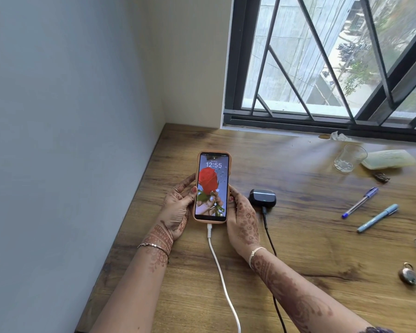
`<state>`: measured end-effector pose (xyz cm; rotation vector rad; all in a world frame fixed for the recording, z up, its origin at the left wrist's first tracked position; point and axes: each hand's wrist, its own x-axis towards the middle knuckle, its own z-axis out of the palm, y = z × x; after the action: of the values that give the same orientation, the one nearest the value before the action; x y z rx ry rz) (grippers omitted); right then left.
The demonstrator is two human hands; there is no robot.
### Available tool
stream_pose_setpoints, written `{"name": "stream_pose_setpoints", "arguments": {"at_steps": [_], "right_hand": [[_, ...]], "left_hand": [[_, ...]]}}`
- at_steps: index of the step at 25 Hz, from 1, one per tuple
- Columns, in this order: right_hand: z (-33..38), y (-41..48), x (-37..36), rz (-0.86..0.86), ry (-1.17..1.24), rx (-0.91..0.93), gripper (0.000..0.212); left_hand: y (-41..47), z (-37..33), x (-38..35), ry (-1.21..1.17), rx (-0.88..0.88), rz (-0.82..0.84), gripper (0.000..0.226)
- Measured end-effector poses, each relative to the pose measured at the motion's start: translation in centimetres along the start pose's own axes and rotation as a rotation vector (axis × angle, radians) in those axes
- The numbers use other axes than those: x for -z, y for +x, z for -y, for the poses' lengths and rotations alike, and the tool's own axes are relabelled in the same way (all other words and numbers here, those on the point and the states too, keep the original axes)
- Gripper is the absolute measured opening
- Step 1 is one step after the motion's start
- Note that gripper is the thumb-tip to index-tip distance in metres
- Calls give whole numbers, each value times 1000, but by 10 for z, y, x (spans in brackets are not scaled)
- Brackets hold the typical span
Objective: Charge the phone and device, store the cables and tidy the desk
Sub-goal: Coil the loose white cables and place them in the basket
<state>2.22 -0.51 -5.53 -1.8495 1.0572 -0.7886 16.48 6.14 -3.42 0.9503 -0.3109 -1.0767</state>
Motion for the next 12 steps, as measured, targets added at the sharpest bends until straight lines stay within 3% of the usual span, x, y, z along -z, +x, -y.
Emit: {"name": "stream_pose_setpoints", "arguments": {"at_steps": [12], "right_hand": [[9,-1,7,-18,-108,33,39]], "left_hand": [[-4,-2,-9,55,9,-107,30]]}}
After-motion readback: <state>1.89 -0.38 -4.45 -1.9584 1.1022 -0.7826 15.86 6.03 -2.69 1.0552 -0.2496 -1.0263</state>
